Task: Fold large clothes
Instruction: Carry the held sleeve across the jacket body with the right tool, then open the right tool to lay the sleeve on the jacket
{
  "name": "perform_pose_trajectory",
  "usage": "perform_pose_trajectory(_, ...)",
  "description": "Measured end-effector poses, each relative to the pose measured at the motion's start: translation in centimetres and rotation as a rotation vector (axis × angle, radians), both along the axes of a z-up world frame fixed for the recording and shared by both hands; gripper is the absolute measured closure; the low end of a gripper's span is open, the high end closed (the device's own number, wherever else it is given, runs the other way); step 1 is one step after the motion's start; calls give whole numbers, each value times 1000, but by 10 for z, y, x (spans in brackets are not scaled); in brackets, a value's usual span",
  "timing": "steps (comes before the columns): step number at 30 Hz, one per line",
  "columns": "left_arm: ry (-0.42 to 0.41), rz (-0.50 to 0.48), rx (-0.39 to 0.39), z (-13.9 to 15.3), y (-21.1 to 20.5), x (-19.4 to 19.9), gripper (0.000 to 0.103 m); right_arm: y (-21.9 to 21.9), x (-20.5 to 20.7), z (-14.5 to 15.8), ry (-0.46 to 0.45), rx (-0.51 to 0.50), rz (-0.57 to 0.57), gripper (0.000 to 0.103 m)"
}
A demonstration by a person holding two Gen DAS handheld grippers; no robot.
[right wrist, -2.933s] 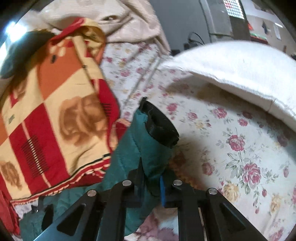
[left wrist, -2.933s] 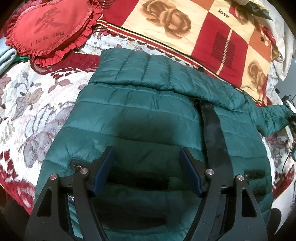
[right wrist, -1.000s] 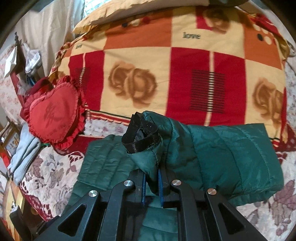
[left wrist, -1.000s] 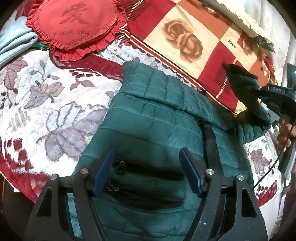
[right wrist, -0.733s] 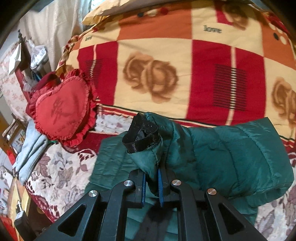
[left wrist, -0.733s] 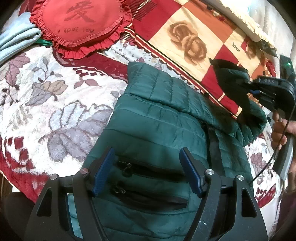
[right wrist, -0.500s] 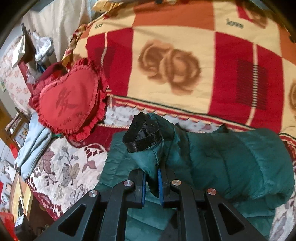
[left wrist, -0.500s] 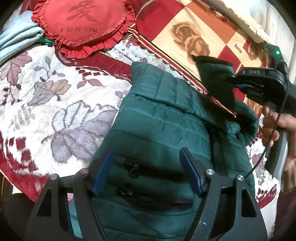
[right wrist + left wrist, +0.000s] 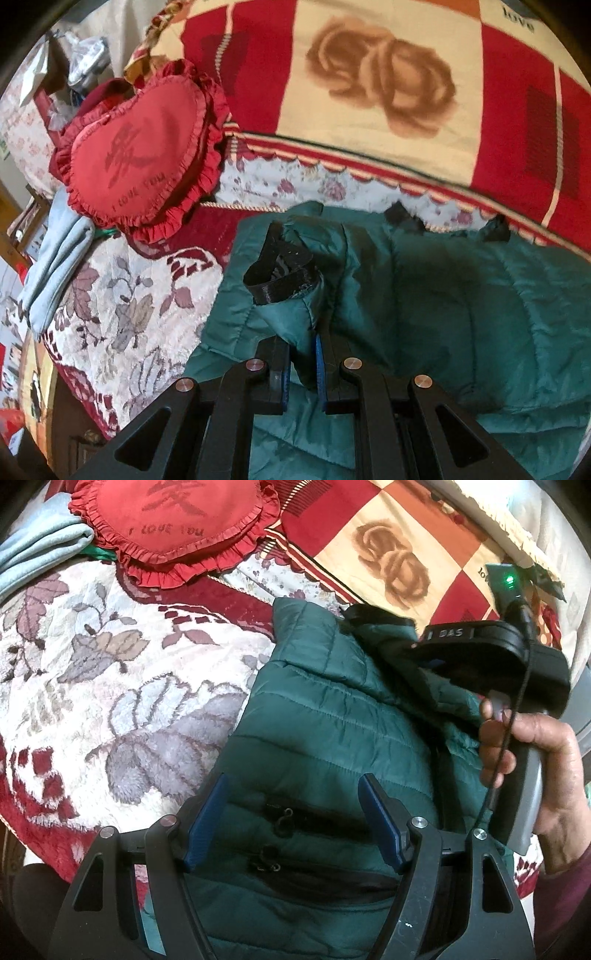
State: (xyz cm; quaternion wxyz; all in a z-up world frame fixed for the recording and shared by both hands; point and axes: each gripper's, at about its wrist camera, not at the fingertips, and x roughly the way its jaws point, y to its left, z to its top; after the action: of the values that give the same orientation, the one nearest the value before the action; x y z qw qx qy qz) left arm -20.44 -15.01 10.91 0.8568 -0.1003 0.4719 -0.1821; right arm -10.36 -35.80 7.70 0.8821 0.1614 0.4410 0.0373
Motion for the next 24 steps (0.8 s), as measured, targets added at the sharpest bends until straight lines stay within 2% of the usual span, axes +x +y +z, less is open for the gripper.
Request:
perform_pose_trajectory(1, 0, 0, 1, 0, 0, 0, 30, -1, 1, -3, 11, 10, -1, 90)
perform_pose_trajectory(2, 1, 0, 2, 0, 0, 0, 30, -4, 1, -8, 25, 27, -5, 82)
perform_pose_trajectory(3, 2, 0, 3, 0, -1, 0, 30, -6, 0, -10, 26, 40, -7, 63)
perform_pose_trajectory(5, 0, 1, 3, 0, -1, -1, 30, -8, -4, -11, 19, 66, -5, 49)
perform_pose_trajectory(13, -27, -2, 11, 9, -6, -1, 30, -20, -28, 12, -29, 129, 13, 48)
perform_pose_trajectory(20, -38, -8, 36, 11, -13, -3, 30, -40, -66, 30, -72, 80, -19, 48)
perform_pose_trajectory(24, -39, -18, 40, 12, -18, -4, 30, -59, -87, 33, -82, 56, -67, 41)
